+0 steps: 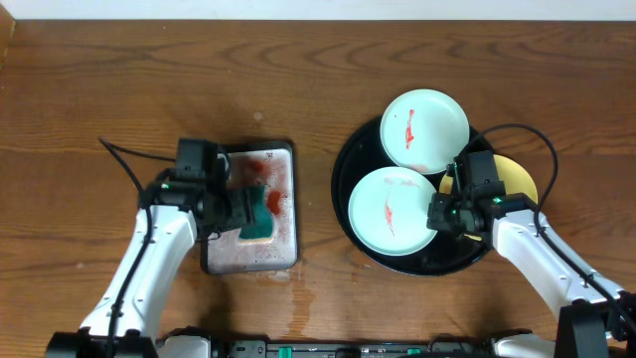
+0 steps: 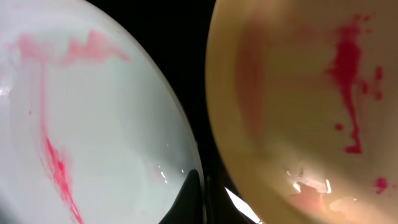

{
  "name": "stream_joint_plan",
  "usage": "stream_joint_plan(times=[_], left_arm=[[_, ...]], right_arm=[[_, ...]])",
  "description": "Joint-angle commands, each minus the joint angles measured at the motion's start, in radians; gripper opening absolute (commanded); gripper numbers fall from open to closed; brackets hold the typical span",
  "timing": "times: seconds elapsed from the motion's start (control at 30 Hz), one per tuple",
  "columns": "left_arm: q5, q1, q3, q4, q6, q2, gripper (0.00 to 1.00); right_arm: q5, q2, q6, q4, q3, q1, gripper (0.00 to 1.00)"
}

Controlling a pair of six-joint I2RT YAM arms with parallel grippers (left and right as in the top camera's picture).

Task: Clean dirty plates on tray and stack at the side
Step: 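Grasp the green sponge with the left gripper and lift it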

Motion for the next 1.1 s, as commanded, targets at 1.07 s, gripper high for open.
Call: stream_joint_plan(times=[1.07], left_arm=[[-0.148,-0.114,0.278,-0.230,-0.078,0.265,0.64]], right_arm=[[-0.005,-0.002,-0.019,0.003,0.015,0.027,0.01]])
